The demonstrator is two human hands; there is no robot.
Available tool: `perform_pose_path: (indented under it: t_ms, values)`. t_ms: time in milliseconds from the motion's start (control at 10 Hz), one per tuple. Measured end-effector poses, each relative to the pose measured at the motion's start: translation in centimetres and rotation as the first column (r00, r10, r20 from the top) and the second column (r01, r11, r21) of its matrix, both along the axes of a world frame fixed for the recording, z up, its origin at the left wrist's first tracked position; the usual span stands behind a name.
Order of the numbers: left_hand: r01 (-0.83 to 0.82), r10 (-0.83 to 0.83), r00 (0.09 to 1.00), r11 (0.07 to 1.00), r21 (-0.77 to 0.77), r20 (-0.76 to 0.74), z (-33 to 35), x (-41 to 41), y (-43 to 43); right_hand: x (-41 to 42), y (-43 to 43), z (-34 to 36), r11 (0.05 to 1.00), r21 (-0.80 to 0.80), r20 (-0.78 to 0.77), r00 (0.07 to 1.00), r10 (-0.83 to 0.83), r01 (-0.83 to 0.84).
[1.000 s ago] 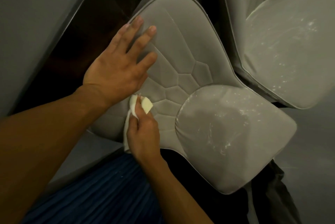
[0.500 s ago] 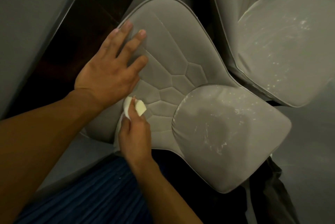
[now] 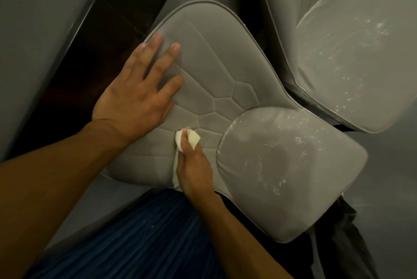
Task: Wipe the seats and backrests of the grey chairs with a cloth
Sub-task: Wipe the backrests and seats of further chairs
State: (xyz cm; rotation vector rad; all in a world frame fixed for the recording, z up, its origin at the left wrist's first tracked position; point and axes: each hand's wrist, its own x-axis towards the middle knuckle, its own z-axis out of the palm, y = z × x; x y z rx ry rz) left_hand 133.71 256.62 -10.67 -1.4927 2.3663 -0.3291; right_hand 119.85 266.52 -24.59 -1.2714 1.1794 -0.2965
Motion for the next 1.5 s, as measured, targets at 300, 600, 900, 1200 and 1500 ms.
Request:
perform_pose_path:
  t_ms: [300, 600, 900, 1200, 1500]
  values:
    - [-0.008, 0.008, 1.0, 1.0, -0.002, -0.02, -0.1, -0.1, 0.1, -0.4, -1.4, -2.1, 0.993, 0.09, -0.216, 0.975, -0.059, 0.08]
    - [0.004, -0.004, 1.0, 1.0, -0.022, 0.005, -0.3, 0.0, 0.2, -0.8, 0.5, -0.3, 0.987, -0.095, -0.114, 0.986, 0.119, -0.13]
    - [0.0, -0.001, 1.0, 1.0, -0.016, -0.029, -0.2, -0.1, 0.1, -2.3, -2.5, -3.2, 0.961, 0.068, -0.109, 0.96, -0.259, 0.267]
    - [0.003, -0.003, 1.0, 1.0, -0.002, -0.013, -0.1, 0.1, 0.0, -0.9, 2.1, -2.2, 0.974, -0.076, 0.029, 0.977, -0.21, 0.211]
    - [0.007, -0.007, 1.0, 1.0, -0.027, -0.015, -0.4, 0.1, 0.1, -0.9, -2.2, -4.6, 0.942, 0.156, -0.093, 0.954, -0.285, 0.297]
